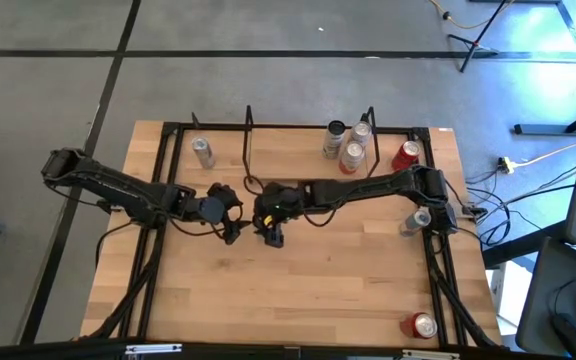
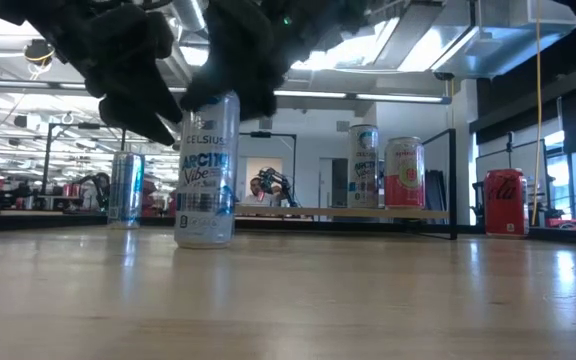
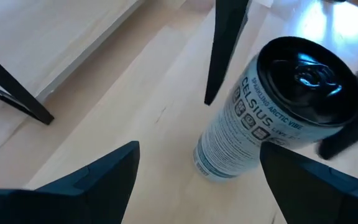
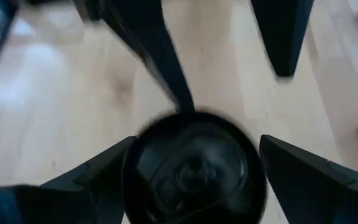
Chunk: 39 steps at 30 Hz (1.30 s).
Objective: Place canned beverage on shelf
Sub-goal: Align the white and blue soda can with the other white and blue soda can on the shelf
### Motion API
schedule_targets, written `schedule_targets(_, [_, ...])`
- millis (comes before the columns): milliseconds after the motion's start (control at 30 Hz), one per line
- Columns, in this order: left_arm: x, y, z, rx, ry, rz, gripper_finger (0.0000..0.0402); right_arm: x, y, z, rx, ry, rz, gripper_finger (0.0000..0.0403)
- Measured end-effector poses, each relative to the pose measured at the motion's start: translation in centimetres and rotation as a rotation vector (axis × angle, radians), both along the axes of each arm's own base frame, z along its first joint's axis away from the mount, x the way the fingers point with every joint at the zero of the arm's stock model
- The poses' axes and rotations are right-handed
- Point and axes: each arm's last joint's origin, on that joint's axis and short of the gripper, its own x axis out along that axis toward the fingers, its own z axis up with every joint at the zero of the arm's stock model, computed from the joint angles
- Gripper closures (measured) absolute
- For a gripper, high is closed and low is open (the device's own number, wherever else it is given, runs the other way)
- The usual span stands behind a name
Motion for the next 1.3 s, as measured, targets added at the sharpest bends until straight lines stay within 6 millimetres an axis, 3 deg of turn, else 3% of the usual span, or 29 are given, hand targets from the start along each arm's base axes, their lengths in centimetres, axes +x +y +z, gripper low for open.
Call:
schedule_targets(133, [0.0,0.1,0.0,0.004,0.001,-0.002,0.0072,-0.2,-0.1,-0.1,-0.042,0.028,-0.009,0.0095])
schedule_targets(300, [0.0,0.0,0.1,-0.009,-0.001,-0.015,0.0072,-0.3,-0.1,0.0,-0.046,0.026,-0.002,0.0178])
schedule_targets(400, [-0.1,-0.1,0.3,-0.046,-0.004,-0.052,0.0072,-0.8,-0.2,0.6,-0.063,0.034,0.01,0.0179])
schedule_targets(633, [-0.5,-0.4,1.7,-0.142,-0.048,-0.151,0.0072,-4.4,-2.7,7.3,-0.098,-0.041,0.009,0.0179])
schedule_targets(933, [-0.6,-0.5,1.8,-0.155,-0.052,-0.168,0.0072,-10.3,-8.8,11.5,-0.175,0.068,-0.123,0.0179])
schedule_targets(1133, [-0.6,-0.5,1.8,-0.154,-0.046,-0.168,0.0072,-13.1,-13.1,10.9,-0.197,0.113,-0.215,0.0179])
schedule_targets(1300, [-0.6,-0.5,1.8,-0.148,-0.047,-0.162,0.0072,-14.9,-15.4,8.8,-0.172,0.112,-0.26,0.0179])
